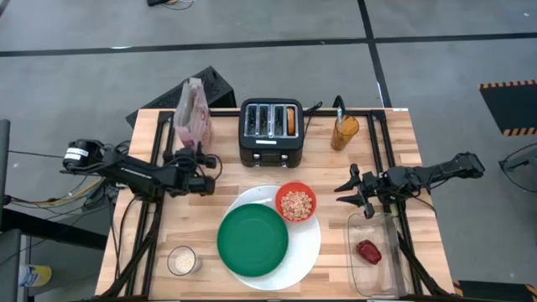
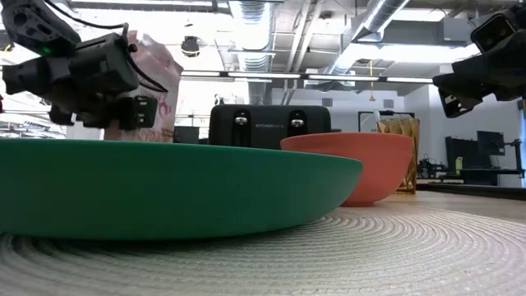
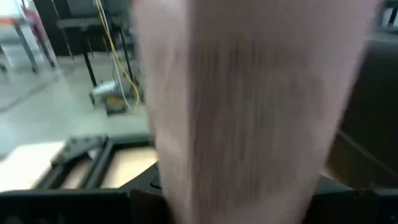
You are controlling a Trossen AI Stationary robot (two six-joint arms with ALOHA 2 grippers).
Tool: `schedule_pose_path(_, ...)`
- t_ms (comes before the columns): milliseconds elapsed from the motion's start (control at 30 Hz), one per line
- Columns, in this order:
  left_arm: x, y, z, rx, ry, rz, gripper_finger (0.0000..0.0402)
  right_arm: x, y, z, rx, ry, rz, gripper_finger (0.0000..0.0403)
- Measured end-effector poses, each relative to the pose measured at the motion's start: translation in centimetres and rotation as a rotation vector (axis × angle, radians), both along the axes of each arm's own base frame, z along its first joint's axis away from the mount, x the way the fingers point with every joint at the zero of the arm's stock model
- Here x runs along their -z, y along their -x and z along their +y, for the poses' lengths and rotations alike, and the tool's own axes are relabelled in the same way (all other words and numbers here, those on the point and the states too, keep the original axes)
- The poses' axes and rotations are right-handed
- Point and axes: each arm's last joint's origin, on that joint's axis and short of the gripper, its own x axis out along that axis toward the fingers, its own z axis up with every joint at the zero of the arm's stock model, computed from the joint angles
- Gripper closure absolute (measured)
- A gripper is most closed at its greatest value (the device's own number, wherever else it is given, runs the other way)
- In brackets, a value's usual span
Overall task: Arrange a breakfast setting
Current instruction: Pour the cereal from the cereal box into the orange bowl
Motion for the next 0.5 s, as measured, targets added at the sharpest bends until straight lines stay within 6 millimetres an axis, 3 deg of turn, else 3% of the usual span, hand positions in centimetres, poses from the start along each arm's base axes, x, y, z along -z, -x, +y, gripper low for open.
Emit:
schedule_pose_path(267,0.07,-0.30,0.16,0.012,0.047,-0.009,0.0242,0.00,0.00,0.00,0.000,0.000,0.000,0.0246)
schedule_pose_path(500,0.27,-0.39,-0.09,0.052,0.118,0.001,0.0172,0.00,0.00,0.00,0.000,0.000,0.000,0.0246)
